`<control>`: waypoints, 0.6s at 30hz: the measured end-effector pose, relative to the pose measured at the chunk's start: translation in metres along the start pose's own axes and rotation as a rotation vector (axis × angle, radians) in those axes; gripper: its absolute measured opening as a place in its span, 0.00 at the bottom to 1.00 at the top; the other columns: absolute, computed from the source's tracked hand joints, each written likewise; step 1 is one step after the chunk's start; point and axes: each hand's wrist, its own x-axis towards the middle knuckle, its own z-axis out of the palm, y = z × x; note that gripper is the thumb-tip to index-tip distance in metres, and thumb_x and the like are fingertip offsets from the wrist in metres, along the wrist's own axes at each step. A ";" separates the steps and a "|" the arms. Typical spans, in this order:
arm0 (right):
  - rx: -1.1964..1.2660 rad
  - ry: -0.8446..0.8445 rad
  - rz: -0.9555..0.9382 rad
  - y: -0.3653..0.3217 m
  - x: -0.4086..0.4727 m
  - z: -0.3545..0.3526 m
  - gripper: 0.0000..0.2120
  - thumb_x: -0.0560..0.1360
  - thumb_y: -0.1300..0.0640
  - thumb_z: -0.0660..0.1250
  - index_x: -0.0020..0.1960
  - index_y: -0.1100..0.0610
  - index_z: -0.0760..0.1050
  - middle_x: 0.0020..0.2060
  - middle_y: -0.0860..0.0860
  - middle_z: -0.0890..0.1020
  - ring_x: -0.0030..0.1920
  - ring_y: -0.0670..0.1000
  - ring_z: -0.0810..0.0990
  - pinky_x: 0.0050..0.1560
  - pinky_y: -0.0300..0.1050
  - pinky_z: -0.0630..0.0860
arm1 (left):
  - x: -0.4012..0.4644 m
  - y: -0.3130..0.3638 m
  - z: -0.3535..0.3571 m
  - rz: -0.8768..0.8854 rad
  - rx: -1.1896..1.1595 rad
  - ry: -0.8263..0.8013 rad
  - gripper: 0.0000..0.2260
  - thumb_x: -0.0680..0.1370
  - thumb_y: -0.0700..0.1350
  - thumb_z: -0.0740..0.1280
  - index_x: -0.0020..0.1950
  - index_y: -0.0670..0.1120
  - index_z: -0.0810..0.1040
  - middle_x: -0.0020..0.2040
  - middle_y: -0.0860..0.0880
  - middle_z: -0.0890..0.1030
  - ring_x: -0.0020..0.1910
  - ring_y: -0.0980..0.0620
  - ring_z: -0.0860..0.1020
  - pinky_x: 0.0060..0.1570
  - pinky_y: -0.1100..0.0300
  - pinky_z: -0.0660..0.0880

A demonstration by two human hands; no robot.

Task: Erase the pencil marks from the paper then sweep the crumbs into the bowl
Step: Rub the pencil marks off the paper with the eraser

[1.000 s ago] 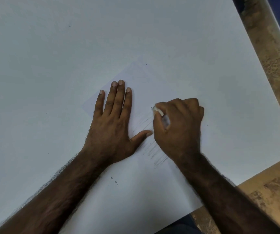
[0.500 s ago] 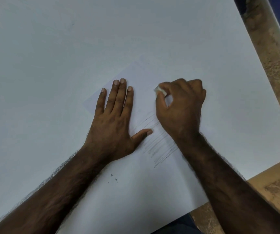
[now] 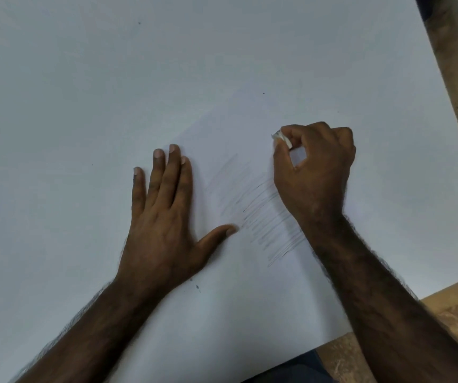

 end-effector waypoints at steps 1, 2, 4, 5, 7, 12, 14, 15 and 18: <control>0.003 0.008 0.000 0.000 0.000 0.001 0.07 0.82 0.52 0.71 0.54 0.54 0.86 0.49 0.49 0.86 0.53 0.58 0.79 0.55 0.51 0.70 | -0.004 -0.001 0.000 -0.018 0.001 -0.008 0.54 0.79 0.78 0.59 0.89 0.40 0.48 0.90 0.43 0.44 0.89 0.43 0.42 0.86 0.36 0.43; 0.009 0.014 0.004 0.000 -0.001 0.001 0.08 0.82 0.52 0.71 0.54 0.55 0.86 0.49 0.49 0.86 0.53 0.58 0.79 0.56 0.51 0.70 | -0.007 -0.001 -0.001 -0.033 0.002 -0.016 0.55 0.78 0.79 0.59 0.89 0.40 0.47 0.90 0.43 0.44 0.89 0.43 0.41 0.86 0.36 0.43; 0.017 0.015 0.010 -0.002 -0.004 0.000 0.08 0.82 0.52 0.71 0.54 0.55 0.85 0.50 0.49 0.87 0.54 0.58 0.78 0.57 0.52 0.72 | -0.008 0.000 -0.002 -0.054 0.001 -0.033 0.57 0.77 0.80 0.59 0.89 0.41 0.46 0.90 0.44 0.43 0.88 0.43 0.40 0.86 0.37 0.41; 0.019 0.010 0.002 -0.004 -0.007 -0.001 0.07 0.82 0.52 0.71 0.54 0.55 0.85 0.49 0.49 0.86 0.54 0.58 0.78 0.57 0.53 0.73 | -0.007 0.000 -0.002 -0.058 -0.001 -0.040 0.57 0.76 0.80 0.59 0.89 0.42 0.46 0.90 0.45 0.42 0.88 0.44 0.39 0.86 0.37 0.41; 0.036 -0.035 -0.068 -0.011 -0.017 -0.003 0.05 0.82 0.54 0.72 0.54 0.54 0.85 0.48 0.49 0.86 0.52 0.59 0.79 0.56 0.57 0.74 | -0.006 0.000 -0.004 -0.056 -0.011 -0.053 0.57 0.76 0.80 0.59 0.89 0.42 0.45 0.90 0.45 0.42 0.88 0.44 0.38 0.85 0.36 0.41; 0.126 -0.321 -0.366 -0.032 -0.065 -0.006 0.05 0.79 0.55 0.73 0.53 0.54 0.86 0.46 0.50 0.86 0.49 0.60 0.81 0.52 0.61 0.74 | -0.005 0.002 -0.008 -0.059 -0.023 -0.101 0.60 0.73 0.83 0.55 0.89 0.40 0.46 0.89 0.43 0.42 0.88 0.42 0.38 0.85 0.35 0.41; 0.080 -0.361 -0.447 -0.035 -0.076 -0.007 0.06 0.77 0.56 0.74 0.53 0.56 0.85 0.46 0.51 0.86 0.48 0.59 0.80 0.50 0.61 0.74 | -0.005 0.003 -0.009 -0.059 -0.035 -0.095 0.59 0.73 0.81 0.56 0.89 0.40 0.47 0.89 0.43 0.43 0.88 0.41 0.39 0.85 0.36 0.41; 0.056 -0.357 -0.466 -0.034 -0.075 -0.008 0.06 0.77 0.56 0.74 0.53 0.56 0.85 0.45 0.52 0.86 0.48 0.59 0.80 0.50 0.61 0.74 | -0.005 0.004 -0.010 -0.059 -0.038 -0.098 0.59 0.73 0.81 0.56 0.89 0.40 0.47 0.89 0.43 0.43 0.88 0.41 0.39 0.85 0.36 0.40; -0.002 -0.253 -0.390 -0.026 -0.055 -0.009 0.05 0.77 0.56 0.73 0.51 0.54 0.86 0.44 0.51 0.86 0.48 0.61 0.80 0.50 0.58 0.72 | -0.004 0.004 -0.010 -0.071 -0.034 -0.127 0.63 0.70 0.83 0.59 0.89 0.42 0.44 0.89 0.44 0.40 0.88 0.43 0.37 0.85 0.36 0.38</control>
